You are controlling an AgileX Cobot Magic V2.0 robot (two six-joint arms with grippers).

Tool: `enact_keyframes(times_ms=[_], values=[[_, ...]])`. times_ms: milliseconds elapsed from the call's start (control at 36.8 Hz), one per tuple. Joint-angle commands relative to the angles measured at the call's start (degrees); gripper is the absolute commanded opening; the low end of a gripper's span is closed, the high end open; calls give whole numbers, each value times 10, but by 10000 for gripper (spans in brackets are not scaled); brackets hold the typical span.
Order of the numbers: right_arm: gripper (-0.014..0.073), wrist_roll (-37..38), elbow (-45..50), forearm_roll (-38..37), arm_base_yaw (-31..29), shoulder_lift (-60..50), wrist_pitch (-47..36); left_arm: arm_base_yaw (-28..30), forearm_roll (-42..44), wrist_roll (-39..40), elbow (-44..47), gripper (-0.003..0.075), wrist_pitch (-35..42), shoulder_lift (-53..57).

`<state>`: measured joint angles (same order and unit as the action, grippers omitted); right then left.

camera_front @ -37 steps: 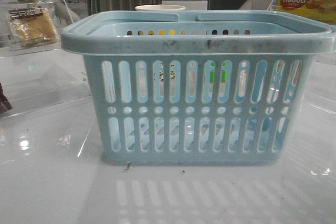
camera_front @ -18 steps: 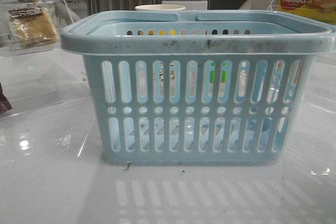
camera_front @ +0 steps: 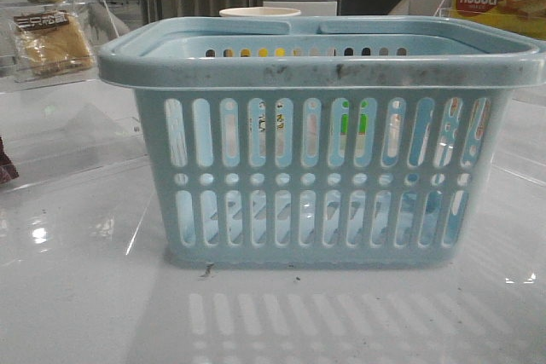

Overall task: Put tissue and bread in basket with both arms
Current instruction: 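Reach the right gripper to the white tissue pack on the shelf and grasp it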

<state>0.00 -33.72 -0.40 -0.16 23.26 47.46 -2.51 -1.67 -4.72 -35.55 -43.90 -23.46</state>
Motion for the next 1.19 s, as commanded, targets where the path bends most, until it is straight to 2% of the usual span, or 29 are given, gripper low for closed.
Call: enact_keyframes(times_ms=[0,217,353,516,679,1168], values=[[541,0,-27,-9,-3,36,-41,-30,7,6,-17,518,47,-14],[541,0,-99,-10,-3,202,-58,-99,34,6,-18,517,47,-28],[541,0,-179,-12,-6,323,-80,-102,34,6,-18,517,47,-28],[541,0,-278,-35,-44,448,-76,-102,34,6,-18,517,47,-28],[541,0,-350,-38,-71,535,-71,-102,34,6,-18,517,48,-28],[541,0,-478,-112,-72,718,-112,-102,34,6,-18,515,48,-28]])
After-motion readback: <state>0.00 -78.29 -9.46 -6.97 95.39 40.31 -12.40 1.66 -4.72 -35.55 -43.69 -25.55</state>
